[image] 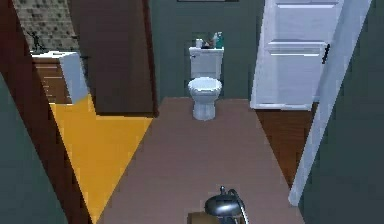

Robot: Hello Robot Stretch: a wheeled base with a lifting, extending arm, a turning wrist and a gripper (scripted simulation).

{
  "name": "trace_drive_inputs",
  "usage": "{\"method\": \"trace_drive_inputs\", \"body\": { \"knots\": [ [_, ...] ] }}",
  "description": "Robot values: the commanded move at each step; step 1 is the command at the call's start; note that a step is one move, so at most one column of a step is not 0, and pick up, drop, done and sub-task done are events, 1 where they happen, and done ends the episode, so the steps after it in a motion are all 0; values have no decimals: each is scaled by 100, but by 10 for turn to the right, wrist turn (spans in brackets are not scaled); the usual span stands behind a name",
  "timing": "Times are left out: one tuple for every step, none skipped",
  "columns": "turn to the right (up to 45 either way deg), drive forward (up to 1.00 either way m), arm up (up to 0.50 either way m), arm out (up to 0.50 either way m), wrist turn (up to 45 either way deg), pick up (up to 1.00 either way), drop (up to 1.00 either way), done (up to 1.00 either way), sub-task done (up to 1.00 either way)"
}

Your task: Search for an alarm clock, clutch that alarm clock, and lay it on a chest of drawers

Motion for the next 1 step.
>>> {"method": "trace_drive_inputs", "body": {
  "knots": [
    [0,100,0,0,0,0,0,0,0]
  ]
}}
